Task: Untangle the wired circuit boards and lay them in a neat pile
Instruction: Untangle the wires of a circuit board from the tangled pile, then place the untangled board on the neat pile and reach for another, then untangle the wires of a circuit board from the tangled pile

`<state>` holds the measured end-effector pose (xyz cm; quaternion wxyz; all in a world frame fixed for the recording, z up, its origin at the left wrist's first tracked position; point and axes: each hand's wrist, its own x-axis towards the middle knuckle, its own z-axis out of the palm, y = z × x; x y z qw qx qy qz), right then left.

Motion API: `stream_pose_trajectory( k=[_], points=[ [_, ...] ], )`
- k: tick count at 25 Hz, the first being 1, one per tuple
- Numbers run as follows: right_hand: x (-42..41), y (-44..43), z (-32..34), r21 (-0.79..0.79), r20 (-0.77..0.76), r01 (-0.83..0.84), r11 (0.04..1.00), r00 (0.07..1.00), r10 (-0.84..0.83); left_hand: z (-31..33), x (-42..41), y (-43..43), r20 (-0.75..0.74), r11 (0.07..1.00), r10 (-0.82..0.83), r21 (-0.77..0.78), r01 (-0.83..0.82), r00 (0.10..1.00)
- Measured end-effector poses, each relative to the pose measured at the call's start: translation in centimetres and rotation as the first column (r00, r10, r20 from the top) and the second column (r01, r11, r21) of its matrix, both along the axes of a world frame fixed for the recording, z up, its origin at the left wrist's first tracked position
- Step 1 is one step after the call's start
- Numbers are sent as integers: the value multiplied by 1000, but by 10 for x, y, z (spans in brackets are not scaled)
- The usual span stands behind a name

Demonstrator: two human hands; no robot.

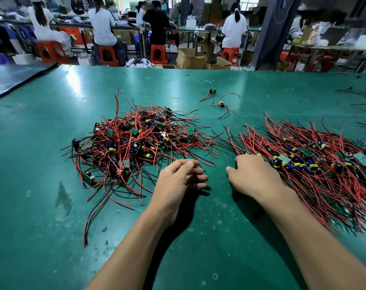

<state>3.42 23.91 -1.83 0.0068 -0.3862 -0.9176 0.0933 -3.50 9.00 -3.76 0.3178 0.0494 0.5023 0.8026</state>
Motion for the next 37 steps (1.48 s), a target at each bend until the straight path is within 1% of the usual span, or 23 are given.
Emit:
stream_pose_trajectory(
  k=[3,5,6,8,9,12,14,15,16,18,19,20,21,23,25,27,28,29,30,31,32,35,37],
  points=[
    [-1,-1,3,-11,29,36,999,999,-35,0,1,1,-3,1000,-15,3,15,1000],
    [-5,-3,3,-5,4,31,999,1000,-31,1,0,1,-12,1000,-19,-3,18,1000],
    [-8,-6,3,-4,-33,18,1000,999,-18,1,-1,2,-15,1000,-18,-8,18,1000],
    [-18,-9,3,2,-174,-35,999,984,35,1,-2,2,-15,1000,-21,-15,21,1000],
    [-25,-10,2,8,-265,-78,997,961,78,0,-2,3,-19,1000,-22,-19,22,1000],
    [-51,-12,0,33,-520,-217,976,830,202,0,-3,4,-41,999,-25,-35,24,999],
    [-74,-11,-3,40,-618,-210,977,763,190,0,-4,5,-54,999,-33,-40,31,998],
    [-86,-9,-6,27,-629,-195,980,759,168,0,-5,5,-60,999,-34,-42,32,998],
    [-97,-8,-10,5,-601,-187,982,784,152,0,-6,4,-65,998,-37,-44,35,997],
    [-114,-3,-17,-45,-452,-200,979,878,158,2,-5,4,-78,998,-50,-48,46,996],
    [-120,0,-20,-53,-388,-209,976,905,173,2,-6,4,-86,997,-55,-50,51,995],
    [-124,2,-22,-45,-370,-207,977,912,176,2,-6,3,-93,997,-58,-50,54,994],
    [-126,4,-23,-22,-396,-192,981,903,167,2,-7,3,-95,997,-60,-49,56,994],
    [-123,2,-21,22,-531,-133,991,838,124,1,-9,2,-91,998,-61,-37,57,994],
    [-114,-6,-17,7,-702,-101,995,708,77,0,-10,2,-68,999,-44,-10,43,997],
    [-100,-14,-10,-63,-833,-173,983,552,43,-1,-12,4,-22,999,-15,29,16,1000],
    [-91,-19,-8,-94,-870,-225,970,492,30,-1,-13,5,-2,999,-4,41,4,1000],
    [-81,-24,-6,-110,-894,-275,955,448,25,-2,-15,5,16,999,-7,43,6,1000],
    [-69,-29,-5,-113,-905,-317,942,425,35,-3,-17,5,30,999,-28,43,27,999],
    [-58,-33,-5,-106,-903,-358,928,425,61,-4,-19,5,43,997,-58,46,56,997],
    [-46,-36,-7,-101,-886,-400,911,452,101,-5,-20,3,55,995,-82,56,79,995],
    [-16,-38,-14,-103,-742,-499,860,614,268,-8,-17,0,71,993,-105,70,100,992],
    [-5,-32,-16,-110,-697,-478,872,662,275,-10,-13,0,33,994,-86,63,84,996]
  ],
)
